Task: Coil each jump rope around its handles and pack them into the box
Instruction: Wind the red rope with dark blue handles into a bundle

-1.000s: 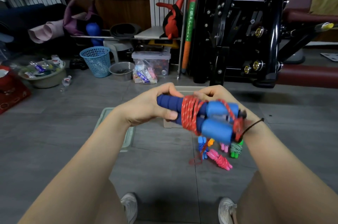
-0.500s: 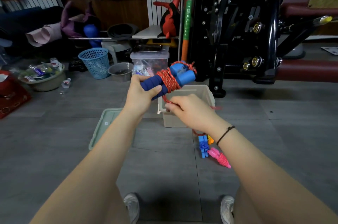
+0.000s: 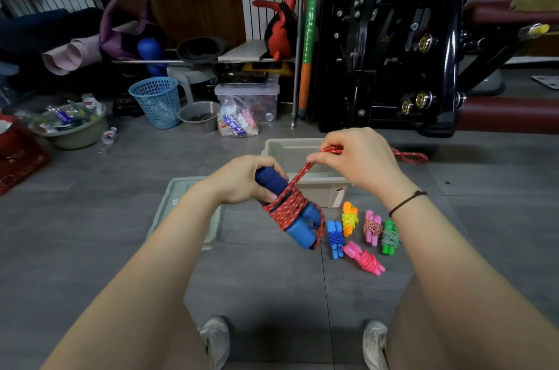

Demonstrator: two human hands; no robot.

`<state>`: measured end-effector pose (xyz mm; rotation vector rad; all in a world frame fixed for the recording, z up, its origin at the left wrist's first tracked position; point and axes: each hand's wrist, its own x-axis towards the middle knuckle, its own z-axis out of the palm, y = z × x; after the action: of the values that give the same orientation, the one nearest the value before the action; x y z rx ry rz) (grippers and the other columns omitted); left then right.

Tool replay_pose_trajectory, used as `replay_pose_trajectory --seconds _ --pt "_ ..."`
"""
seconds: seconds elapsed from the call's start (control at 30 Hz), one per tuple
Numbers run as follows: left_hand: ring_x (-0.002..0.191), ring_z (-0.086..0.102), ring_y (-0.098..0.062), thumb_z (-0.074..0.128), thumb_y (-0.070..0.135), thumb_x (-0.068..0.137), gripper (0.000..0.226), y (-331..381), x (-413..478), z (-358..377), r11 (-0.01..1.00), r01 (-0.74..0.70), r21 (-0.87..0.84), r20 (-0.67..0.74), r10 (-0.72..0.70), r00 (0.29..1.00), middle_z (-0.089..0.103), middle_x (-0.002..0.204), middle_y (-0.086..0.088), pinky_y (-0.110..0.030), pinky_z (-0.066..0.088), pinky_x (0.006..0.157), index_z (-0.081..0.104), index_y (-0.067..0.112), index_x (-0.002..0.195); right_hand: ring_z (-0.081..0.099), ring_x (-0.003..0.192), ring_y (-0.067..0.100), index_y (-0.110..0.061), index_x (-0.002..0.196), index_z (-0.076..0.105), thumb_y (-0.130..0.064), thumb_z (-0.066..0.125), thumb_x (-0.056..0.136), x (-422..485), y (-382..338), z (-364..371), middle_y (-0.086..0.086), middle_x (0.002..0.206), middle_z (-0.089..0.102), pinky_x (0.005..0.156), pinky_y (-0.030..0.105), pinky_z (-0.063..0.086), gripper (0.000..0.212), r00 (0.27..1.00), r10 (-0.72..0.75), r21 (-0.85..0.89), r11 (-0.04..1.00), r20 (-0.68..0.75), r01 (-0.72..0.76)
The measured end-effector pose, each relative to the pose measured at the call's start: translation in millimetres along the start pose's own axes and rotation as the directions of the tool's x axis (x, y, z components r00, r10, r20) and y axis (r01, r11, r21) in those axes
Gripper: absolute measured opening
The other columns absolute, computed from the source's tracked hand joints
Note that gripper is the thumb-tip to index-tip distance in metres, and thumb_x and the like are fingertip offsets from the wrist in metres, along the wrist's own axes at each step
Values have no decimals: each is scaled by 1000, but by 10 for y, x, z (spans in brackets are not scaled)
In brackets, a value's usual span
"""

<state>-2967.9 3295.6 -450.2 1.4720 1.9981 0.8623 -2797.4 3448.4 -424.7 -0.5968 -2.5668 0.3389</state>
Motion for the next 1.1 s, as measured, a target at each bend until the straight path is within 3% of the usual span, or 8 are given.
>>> replay_pose_trajectory --seconds 0.27,0.43,0.57,0.67,0.73,0.8,0.93,1.1 --pt "79 67 -15 72 -14 70 38 199 -92 -52 908 -39 -417 74 77 994 69 89 0 -28 56 69 66 13 96 54 58 13 -31 70 68 -57 62 78 -14 176 31 -3 59 61 56 31 44 28 989 141 195 970 42 -146" --pt "76 65 -14 82 9 60 45 165 -117 -104 808 -80 -583 45 131 990 70 87 0 -26 53 61 64 14 101 46 52 7 -30 64 65 -42 62 85 -23 117 33 0 57 58 54 28 39 25 975 172 319 924 138 -209" --pt "68 63 -15 87 20 60 54 221 -91 -12 540 -158 -827 -100 135 986 68 84 -4 -25 48 54 63 10 107 57 58 7 -7 79 69 2 60 80 -59 -2 43 7 73 62 52 19 46 13 913 297 741 537 280 -402" --pt "72 61 -14 67 5 81 27 312 -4 78 429 -236 -872 -316 -126 940 69 82 2 -23 47 52 61 17 105 43 54 11 -18 91 61 -18 51 96 -41 -47 241 -3 67 49 48 25 38 11 950 210 548 778 233 -306" --pt "73 61 -14 61 3 87 24 305 49 92 441 -279 -853 -419 -260 870 66 86 1 -23 47 55 60 20 103 43 55 8 -17 96 61 -26 42 100 -26 -133 323 -9 64 47 57 27 37 22 947 121 428 870 297 -246" --pt "74 62 -15 64 4 86 23 269 69 85 505 -285 -815 -490 -338 803 66 90 1 -26 47 58 61 21 102 55 79 15 -12 112 59 -24 38 101 -45 -247 369 -4 87 60 70 26 37 26 929 61 308 934 364 -182" --pt "73 63 -15 69 9 85 18 169 91 70 588 -248 -770 -572 -464 677 66 85 5 -26 49 56 60 24 91 56 111 28 -8 116 53 -22 37 101 -47 -422 424 9 123 61 88 32 44 26 895 20 217 968 445 -130" --pt "83 65 -21 72 14 82 23 -1 132 17 731 -192 -655 -678 -457 576 66 96 -1 -27 50 56 62 22 101 58 85 24 -12 102 58 -29 41 99 -26 -508 366 7 95 63 71 33 44 24 899 -12 215 972 437 -92"
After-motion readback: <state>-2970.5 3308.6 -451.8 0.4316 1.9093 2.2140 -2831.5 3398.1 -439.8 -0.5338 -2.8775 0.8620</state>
